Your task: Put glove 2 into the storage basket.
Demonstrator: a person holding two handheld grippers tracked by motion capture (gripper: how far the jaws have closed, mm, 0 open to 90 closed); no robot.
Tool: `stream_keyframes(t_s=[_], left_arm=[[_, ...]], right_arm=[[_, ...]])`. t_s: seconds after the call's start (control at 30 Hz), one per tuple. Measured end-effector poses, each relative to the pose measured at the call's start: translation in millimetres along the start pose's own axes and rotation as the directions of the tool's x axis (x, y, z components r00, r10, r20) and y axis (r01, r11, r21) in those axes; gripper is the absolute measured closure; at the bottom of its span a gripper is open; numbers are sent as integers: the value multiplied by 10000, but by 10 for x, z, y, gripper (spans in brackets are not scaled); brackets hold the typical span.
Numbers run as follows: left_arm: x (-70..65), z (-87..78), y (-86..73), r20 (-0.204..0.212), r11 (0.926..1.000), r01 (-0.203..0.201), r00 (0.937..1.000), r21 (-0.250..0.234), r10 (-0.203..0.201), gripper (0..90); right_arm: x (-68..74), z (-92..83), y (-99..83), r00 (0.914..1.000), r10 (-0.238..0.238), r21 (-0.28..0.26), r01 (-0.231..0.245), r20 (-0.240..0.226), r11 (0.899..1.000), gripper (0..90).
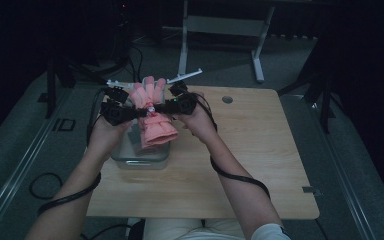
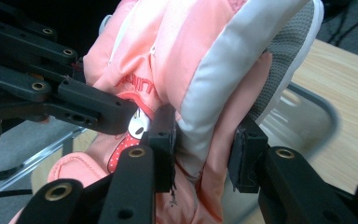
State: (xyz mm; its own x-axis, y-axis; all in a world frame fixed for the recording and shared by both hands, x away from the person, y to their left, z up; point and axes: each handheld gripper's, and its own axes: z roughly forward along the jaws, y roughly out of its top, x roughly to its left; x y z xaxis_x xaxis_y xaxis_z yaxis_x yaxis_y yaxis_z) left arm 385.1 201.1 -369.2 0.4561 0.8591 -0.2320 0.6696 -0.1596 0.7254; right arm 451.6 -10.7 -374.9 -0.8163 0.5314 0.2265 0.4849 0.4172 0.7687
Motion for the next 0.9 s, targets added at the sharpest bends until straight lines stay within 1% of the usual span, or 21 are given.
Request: stream_keyframes(t_s=[0.17,0.27,0.37,0.5,0.6,0.77,0.9], left_arm=[[142,-109,-85,-215,9994,301,9993,-142,-304,754],[201,-141,-122,-191,9984,468,9987,-303,-473,754],[228,-126,-138,-106,9977,560,9983,-378,-565,754],[242,-29,-163,-32,9976,603,9982,-330,-605,754],[284,68,-213,159,9963,784,9968,-358,-779,754],[345,275,-299,296,9940,1054,9941,-285,-1045,754],[413,418,-356,301,9927,1192,9925,-163,-1186,754]], right_arm=[[110,184,99,9996,-192,180,196,-229,9996,666],[149,247,147,9990,-313,234,320,-306,9992,665],[162,269,163,9991,-331,277,339,-281,9990,665],[107,293,135,9992,-311,400,321,-239,9987,665],[55,336,93,9994,-294,542,303,-161,9981,665],[-50,446,5,9998,-211,926,207,36,9955,665],[-131,559,-57,9998,-121,1184,102,156,9929,666]])
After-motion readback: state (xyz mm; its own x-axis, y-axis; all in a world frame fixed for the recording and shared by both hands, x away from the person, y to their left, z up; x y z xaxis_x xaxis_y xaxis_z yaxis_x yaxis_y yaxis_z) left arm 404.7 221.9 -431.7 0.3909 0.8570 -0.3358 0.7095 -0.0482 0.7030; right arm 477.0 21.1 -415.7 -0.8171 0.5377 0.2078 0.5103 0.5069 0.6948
